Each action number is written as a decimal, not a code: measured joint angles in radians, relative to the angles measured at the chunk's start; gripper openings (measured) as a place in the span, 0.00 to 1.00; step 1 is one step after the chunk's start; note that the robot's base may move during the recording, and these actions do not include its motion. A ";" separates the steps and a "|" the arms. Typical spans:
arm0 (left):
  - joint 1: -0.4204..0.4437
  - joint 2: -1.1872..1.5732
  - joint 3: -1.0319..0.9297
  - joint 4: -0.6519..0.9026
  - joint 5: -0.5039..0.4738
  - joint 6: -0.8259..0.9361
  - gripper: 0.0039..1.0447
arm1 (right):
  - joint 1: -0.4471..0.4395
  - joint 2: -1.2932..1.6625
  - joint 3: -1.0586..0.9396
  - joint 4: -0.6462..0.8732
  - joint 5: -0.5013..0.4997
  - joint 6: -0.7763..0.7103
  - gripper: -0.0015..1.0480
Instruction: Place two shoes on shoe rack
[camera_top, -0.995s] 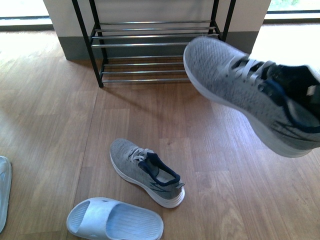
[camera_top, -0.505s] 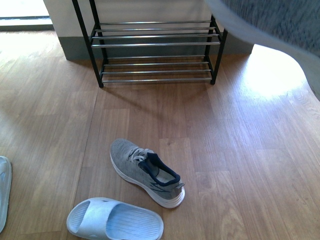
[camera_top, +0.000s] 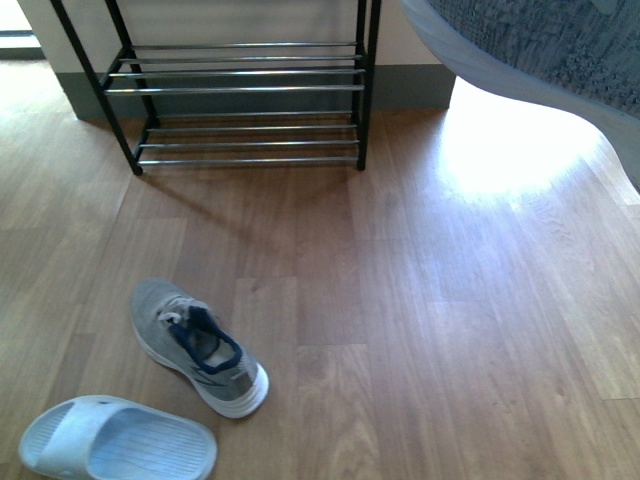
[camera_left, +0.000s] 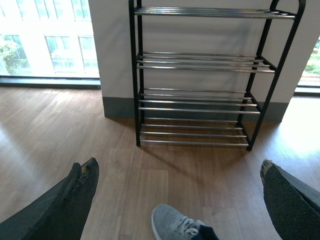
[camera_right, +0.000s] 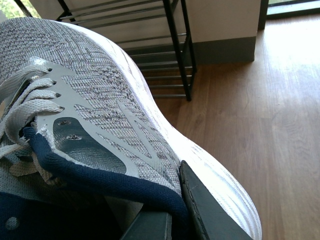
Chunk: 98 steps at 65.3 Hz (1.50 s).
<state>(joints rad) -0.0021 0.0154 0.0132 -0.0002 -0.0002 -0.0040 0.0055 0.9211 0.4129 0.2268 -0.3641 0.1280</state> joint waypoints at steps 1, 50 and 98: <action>0.000 0.000 0.000 0.000 0.001 0.000 0.91 | 0.000 0.000 0.000 0.000 0.000 0.000 0.01; -0.198 2.117 0.636 0.409 -0.281 -0.640 0.91 | -0.002 0.000 0.000 0.000 0.000 0.000 0.01; -0.105 2.744 1.218 0.245 -0.234 -0.727 0.91 | -0.002 0.000 0.000 0.000 0.000 0.000 0.01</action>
<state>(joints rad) -0.1070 2.7590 1.2316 0.2443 -0.2344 -0.7307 0.0036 0.9207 0.4129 0.2268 -0.3645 0.1284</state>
